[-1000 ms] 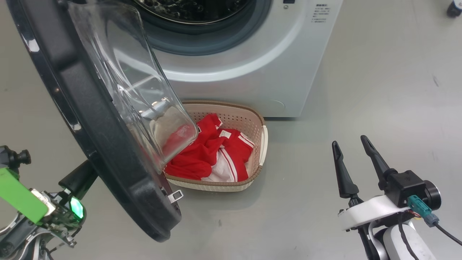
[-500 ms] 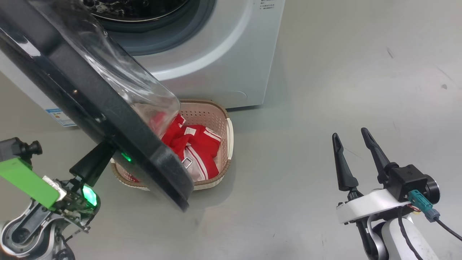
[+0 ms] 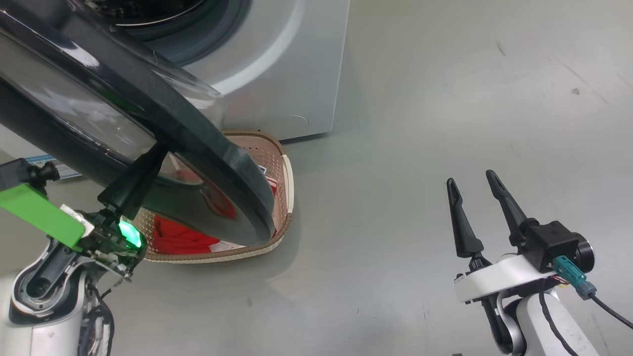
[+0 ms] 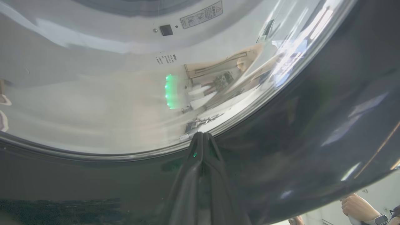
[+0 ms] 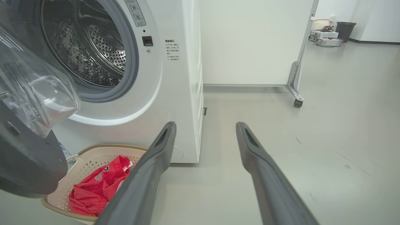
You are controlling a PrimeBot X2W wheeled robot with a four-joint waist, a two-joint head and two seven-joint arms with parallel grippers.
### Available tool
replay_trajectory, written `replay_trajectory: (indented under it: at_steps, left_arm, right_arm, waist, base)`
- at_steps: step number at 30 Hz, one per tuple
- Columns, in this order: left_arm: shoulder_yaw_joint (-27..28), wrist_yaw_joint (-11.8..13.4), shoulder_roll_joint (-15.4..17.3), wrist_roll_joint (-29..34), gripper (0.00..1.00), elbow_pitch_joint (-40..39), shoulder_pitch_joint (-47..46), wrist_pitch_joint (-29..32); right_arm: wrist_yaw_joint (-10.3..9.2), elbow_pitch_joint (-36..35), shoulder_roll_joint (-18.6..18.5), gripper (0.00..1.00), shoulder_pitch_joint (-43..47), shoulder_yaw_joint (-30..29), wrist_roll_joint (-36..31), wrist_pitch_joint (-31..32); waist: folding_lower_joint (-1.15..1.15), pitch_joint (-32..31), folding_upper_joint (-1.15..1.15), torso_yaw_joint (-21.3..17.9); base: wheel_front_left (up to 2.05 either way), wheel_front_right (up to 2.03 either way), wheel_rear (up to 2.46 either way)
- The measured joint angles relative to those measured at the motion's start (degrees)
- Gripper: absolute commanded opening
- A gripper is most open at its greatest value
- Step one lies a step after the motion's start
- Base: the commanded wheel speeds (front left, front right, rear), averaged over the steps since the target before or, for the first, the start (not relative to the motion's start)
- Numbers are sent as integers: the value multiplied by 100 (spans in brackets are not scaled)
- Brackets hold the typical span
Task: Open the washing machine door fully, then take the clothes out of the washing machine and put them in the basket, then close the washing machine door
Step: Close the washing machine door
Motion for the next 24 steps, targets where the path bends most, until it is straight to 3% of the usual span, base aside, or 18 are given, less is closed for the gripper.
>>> replay_trajectory:
  at_steps: [24]
  left_arm:
    - [178, 0, -102, 287, 0, 1107, -1584, -676]
  right_arm:
    - [97, 162, 137, 100, -273, 52, 119, -53]
  waist:
    - [0, 467, 0, -808]
  base:
    - [0, 0, 0]
